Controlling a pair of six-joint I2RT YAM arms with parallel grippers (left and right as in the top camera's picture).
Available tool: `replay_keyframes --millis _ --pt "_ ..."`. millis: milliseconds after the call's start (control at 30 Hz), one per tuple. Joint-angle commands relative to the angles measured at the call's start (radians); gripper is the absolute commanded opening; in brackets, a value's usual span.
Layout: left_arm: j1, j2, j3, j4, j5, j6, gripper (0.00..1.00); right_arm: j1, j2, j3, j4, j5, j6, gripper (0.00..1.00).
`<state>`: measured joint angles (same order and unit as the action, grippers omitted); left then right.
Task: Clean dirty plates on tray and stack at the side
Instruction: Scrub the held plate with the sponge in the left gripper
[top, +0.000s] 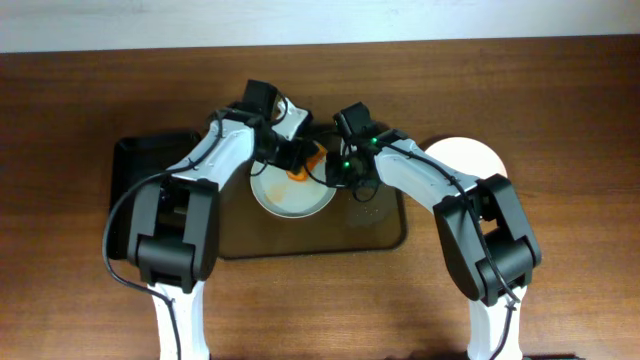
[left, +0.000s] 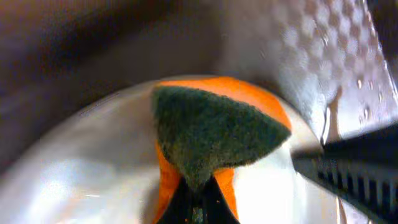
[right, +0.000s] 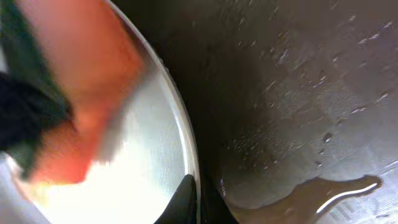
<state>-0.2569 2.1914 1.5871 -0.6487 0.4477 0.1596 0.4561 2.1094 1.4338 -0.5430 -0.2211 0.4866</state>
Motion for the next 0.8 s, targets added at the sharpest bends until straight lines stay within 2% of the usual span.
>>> replay_keyframes --millis 0,67,167,233,300,367,400,467,500,567,633,700,767 --pt "0.034 0.013 0.156 -0.102 -0.261 -0.130 0.00 0.028 0.024 -0.029 -0.045 -0.058 -0.018 0.04" --pt "0.036 0.013 0.263 -0.220 -0.409 -0.176 0.00 0.029 0.024 -0.029 -0.066 -0.088 -0.014 0.05" --pt "0.036 0.013 0.413 -0.383 -0.442 -0.223 0.00 0.029 0.024 -0.029 -0.087 -0.158 -0.006 0.44" --pt "0.036 0.013 0.441 -0.426 -0.446 -0.249 0.00 0.033 0.024 -0.030 -0.113 -0.161 0.058 0.48" --pt "0.037 0.015 0.441 -0.443 -0.447 -0.257 0.00 0.052 0.024 -0.042 -0.116 -0.144 0.104 0.46" --pt "0.037 0.015 0.441 -0.450 -0.448 -0.257 0.00 0.077 0.024 -0.057 -0.115 -0.077 0.161 0.34" --pt "0.037 0.015 0.441 -0.452 -0.447 -0.257 0.00 0.089 0.024 -0.063 -0.108 -0.029 0.182 0.24" --pt "0.037 0.015 0.441 -0.457 -0.448 -0.257 0.00 0.092 0.024 -0.063 -0.073 -0.025 0.183 0.09" --pt "0.037 0.015 0.441 -0.461 -0.448 -0.257 0.00 0.089 0.023 -0.063 -0.066 -0.025 0.183 0.04" --pt "0.038 0.015 0.441 -0.475 -0.448 -0.257 0.00 0.067 0.004 -0.057 -0.074 -0.068 0.126 0.04" --pt "0.037 0.015 0.439 -0.490 -0.449 -0.256 0.00 0.038 -0.056 -0.057 -0.111 -0.075 0.106 0.04" --pt "0.037 0.015 0.435 -0.494 -0.456 -0.256 0.00 0.013 -0.154 -0.057 -0.148 -0.066 0.025 0.04" --pt "0.037 0.015 0.425 -0.490 -0.456 -0.257 0.00 0.008 -0.259 -0.057 -0.217 0.059 0.014 0.04"
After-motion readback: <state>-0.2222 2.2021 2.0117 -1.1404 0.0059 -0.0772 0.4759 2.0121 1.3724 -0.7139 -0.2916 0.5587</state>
